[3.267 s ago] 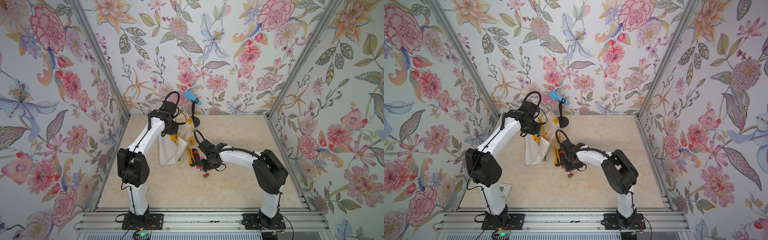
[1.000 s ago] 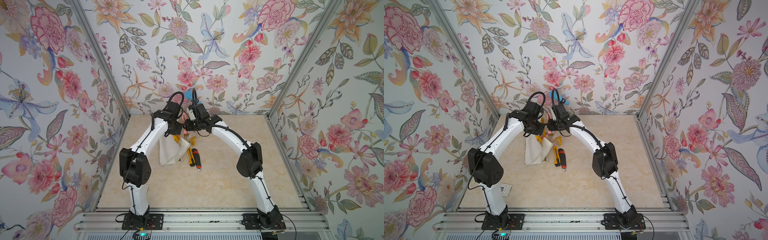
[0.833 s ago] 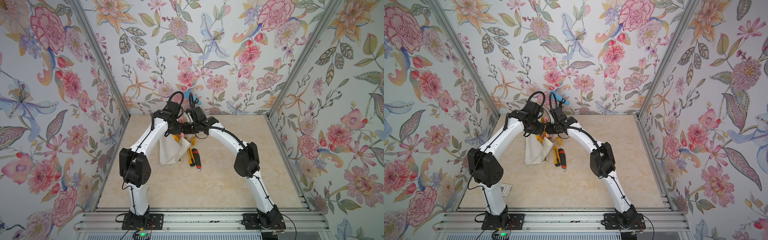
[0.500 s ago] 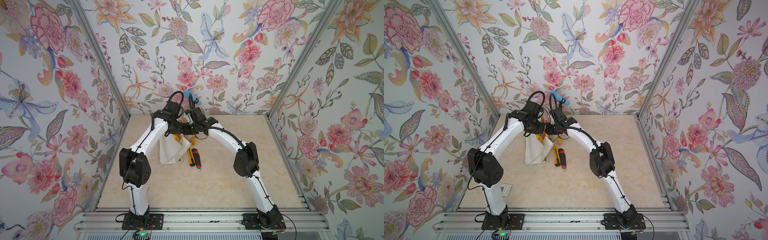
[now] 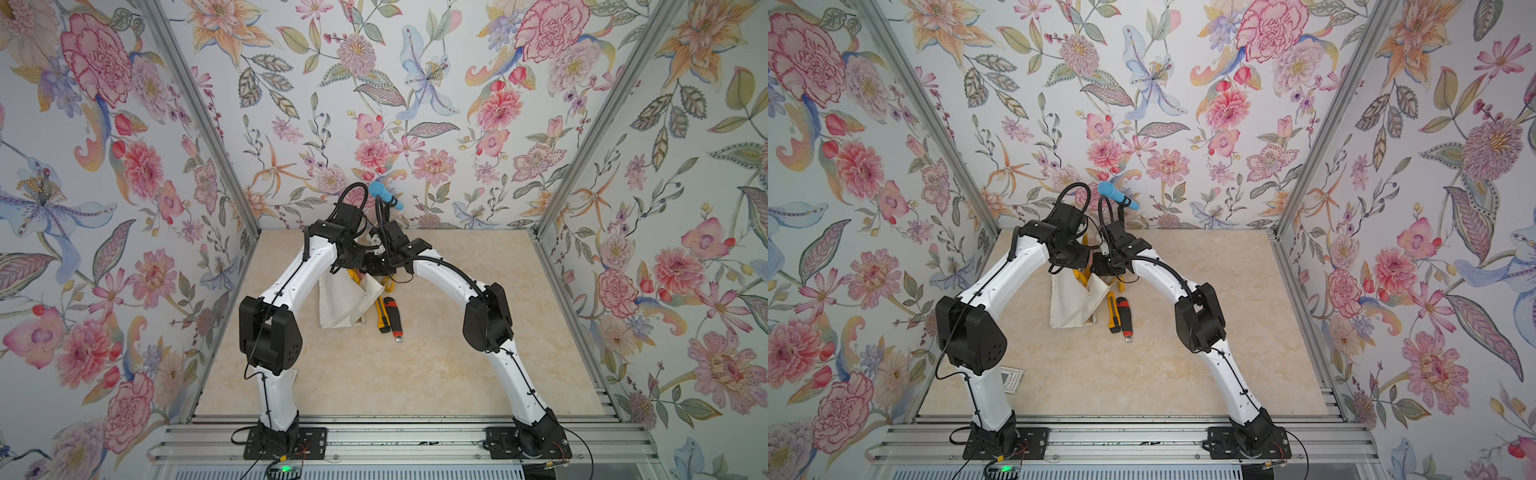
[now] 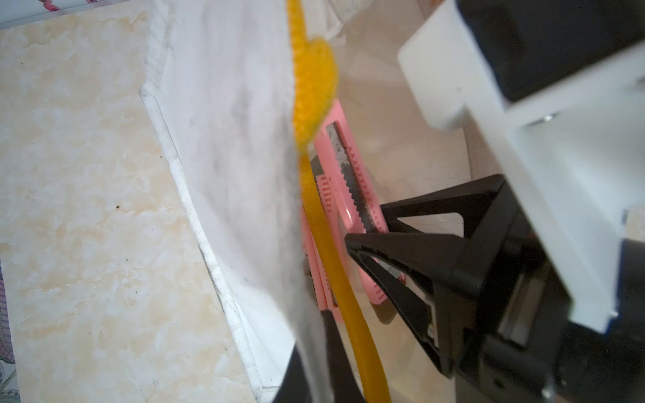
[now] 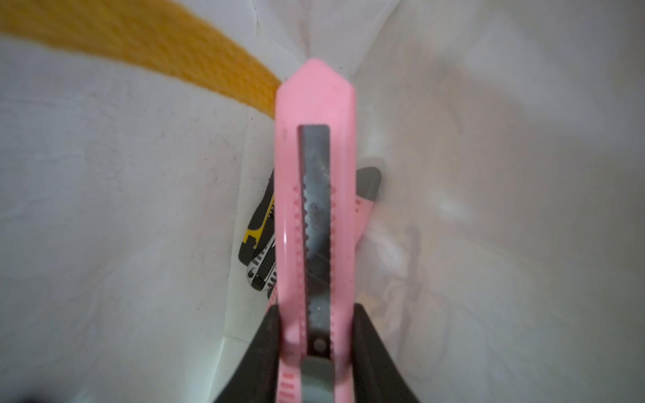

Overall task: Place the art knife into the pouch
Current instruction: Place the utility knife in the pouch.

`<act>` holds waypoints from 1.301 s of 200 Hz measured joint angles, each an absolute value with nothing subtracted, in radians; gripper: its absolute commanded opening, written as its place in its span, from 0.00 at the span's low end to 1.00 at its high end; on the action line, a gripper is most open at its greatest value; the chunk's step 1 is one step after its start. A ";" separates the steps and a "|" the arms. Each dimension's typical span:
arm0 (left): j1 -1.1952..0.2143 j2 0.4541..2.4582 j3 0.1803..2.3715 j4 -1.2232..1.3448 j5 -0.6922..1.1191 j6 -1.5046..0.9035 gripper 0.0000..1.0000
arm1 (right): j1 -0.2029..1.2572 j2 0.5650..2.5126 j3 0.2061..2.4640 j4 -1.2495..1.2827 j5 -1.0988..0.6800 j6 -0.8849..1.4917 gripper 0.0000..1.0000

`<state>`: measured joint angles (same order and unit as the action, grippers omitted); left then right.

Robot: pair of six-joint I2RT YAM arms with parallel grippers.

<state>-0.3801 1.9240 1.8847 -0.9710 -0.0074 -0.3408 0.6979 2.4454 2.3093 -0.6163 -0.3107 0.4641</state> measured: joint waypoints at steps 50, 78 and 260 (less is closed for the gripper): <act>-0.380 1.924 1.885 -0.971 -0.007 -0.341 0.00 | 0.698 2.445 2.309 -0.616 -0.311 0.476 0.40; -0.380 1.924 1.884 -0.972 -0.007 -0.340 0.00 | 0.698 2.445 2.309 -0.616 -0.311 0.477 0.50; -0.380 1.930 1.929 -0.994 -0.007 -0.329 0.00 | 0.646 1.956 2.113 -0.593 0.006 0.374 0.77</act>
